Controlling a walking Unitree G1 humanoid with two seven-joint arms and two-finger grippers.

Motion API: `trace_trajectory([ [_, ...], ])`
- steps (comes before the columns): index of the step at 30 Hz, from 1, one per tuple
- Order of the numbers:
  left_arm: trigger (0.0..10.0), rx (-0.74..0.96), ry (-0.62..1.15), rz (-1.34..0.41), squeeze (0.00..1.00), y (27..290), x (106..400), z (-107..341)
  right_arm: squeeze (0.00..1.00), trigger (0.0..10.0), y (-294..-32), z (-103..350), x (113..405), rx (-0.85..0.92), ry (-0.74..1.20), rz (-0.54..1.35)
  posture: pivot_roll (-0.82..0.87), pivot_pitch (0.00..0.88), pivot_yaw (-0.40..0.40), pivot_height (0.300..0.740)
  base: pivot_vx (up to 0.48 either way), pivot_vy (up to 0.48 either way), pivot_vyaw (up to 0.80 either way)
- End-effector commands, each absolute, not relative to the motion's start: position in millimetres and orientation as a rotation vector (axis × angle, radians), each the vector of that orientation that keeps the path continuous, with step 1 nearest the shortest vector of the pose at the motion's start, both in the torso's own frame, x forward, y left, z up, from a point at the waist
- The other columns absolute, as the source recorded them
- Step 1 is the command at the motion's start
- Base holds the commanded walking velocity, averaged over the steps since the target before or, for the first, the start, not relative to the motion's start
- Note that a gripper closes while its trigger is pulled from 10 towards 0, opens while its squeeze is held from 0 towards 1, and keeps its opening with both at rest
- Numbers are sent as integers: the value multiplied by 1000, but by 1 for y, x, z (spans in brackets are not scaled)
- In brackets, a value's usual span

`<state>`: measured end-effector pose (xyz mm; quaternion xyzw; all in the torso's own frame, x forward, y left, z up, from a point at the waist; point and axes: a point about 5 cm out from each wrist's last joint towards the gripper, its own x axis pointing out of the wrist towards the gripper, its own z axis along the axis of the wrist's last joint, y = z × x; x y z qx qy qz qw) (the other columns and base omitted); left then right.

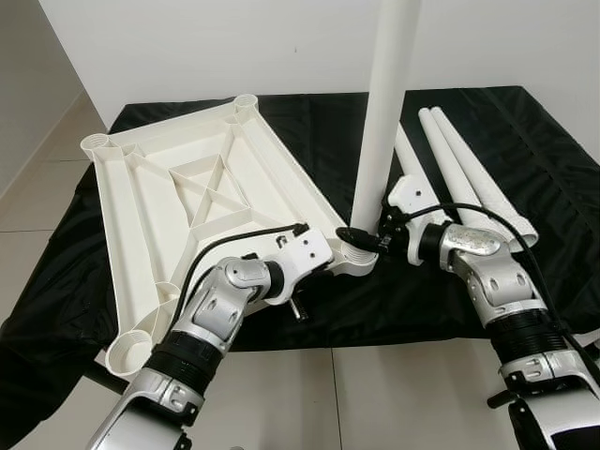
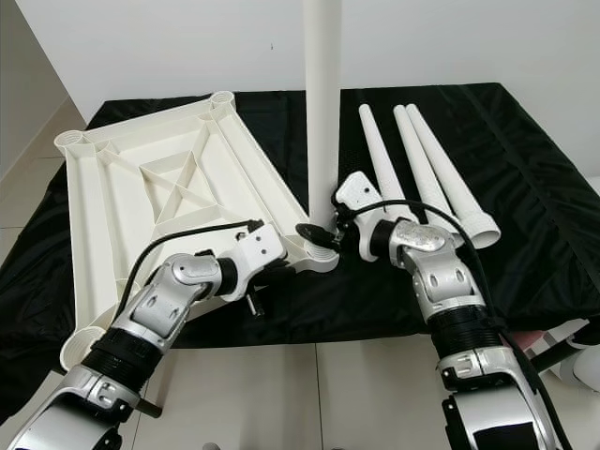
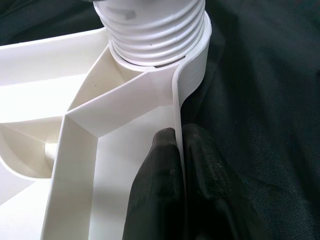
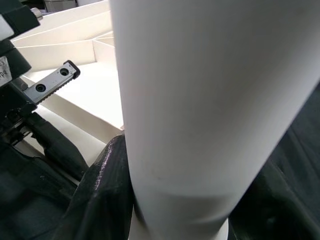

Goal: Building children table

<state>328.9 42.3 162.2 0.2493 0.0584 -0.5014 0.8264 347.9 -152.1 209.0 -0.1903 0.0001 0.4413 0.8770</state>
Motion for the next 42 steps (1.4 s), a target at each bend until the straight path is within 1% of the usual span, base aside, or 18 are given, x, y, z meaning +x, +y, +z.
trace_trajectory([
  [1, 10000, 510, 0, -1025, 0, 38, 327, 179, 0, 10000, -155, 183, 344, -394, 111, 908, -119, 140, 72, 740, 0, 0, 0],
  [9, 10000, 510, -4, -1028, 0, 37, 328, 180, 0, 10000, -164, 172, 336, -334, 115, 835, -125, 131, 74, 740, 0, 0, 0],
  [25, 10000, 513, -6, -1031, 0, 36, 327, 180, 0, 10000, -178, 158, 332, -283, 139, 723, -121, 121, 72, 740, 0, 0, 0],
  [33, 10000, 513, -7, -1033, 0, 36, 327, 180, 0, 10000, -177, 159, 332, -270, 120, 703, -124, 127, 72, 740, 0, 0, 0],
  [42, 10000, 508, -3, -1029, 0, 36, 327, 179, 0, 10000, -172, 164, 337, -238, 83, 633, -121, 132, 68, 740, 0, 0, 0],
])
